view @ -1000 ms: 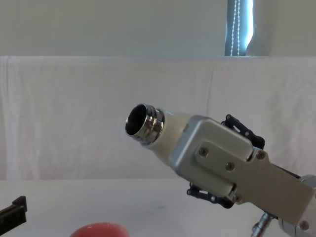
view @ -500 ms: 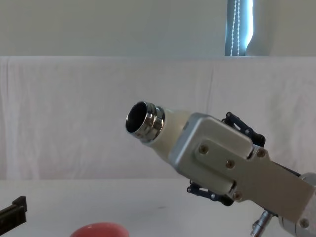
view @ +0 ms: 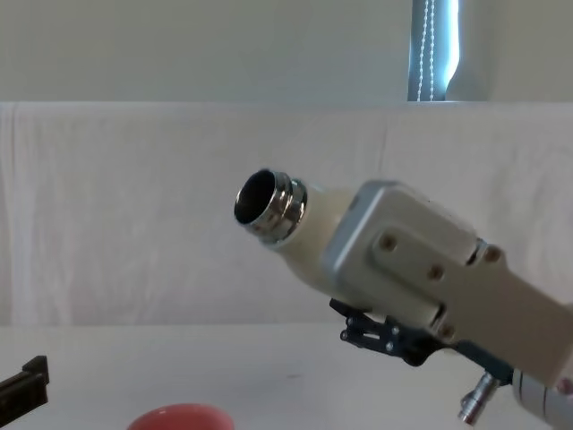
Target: Grasp the thermos with one hand and pour water into the cup lid.
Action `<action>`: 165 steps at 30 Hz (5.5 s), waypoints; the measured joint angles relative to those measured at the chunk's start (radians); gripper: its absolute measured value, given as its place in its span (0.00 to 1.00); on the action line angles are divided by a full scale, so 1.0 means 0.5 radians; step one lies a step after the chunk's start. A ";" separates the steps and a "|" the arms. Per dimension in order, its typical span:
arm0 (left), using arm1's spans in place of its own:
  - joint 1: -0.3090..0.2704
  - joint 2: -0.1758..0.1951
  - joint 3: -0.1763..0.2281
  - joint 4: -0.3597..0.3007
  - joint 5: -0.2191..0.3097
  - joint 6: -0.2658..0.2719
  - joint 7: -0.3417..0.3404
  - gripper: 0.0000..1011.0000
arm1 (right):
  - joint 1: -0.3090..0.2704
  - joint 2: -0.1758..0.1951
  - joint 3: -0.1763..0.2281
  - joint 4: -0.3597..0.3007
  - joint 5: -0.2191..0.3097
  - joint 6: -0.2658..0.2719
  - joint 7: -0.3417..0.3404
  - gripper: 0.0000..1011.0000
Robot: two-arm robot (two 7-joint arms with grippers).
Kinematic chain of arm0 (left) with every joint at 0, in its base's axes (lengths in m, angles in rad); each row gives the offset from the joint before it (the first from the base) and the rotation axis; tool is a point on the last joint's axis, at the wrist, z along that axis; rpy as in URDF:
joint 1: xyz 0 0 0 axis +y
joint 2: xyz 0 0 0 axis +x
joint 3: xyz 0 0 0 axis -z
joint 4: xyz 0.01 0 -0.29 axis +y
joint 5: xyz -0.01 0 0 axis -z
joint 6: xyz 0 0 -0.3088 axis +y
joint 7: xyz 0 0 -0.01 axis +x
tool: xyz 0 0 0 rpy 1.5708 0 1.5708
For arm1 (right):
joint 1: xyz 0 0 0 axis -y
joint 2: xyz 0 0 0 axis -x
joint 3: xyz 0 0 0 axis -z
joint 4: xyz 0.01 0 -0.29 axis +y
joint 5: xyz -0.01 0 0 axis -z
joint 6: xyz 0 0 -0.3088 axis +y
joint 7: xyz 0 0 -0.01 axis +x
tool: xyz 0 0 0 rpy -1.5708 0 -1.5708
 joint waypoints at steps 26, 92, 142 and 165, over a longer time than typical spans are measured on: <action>0.000 0.000 0.000 0.000 0.000 0.000 0.000 0.99 | -0.108 -0.097 0.196 -0.179 0.624 -0.016 0.320 0.95; 0.000 0.000 0.000 0.000 0.000 0.000 0.000 0.99 | -0.043 -0.331 0.321 0.133 1.743 0.281 0.535 0.95; 0.000 0.000 0.000 0.000 0.000 0.000 0.000 0.99 | 0.061 -0.393 0.292 0.391 1.737 0.122 0.490 0.95; 0.000 0.000 0.000 0.000 0.000 0.000 0.000 0.99 | 0.053 -0.379 0.287 0.355 1.725 0.182 0.495 0.99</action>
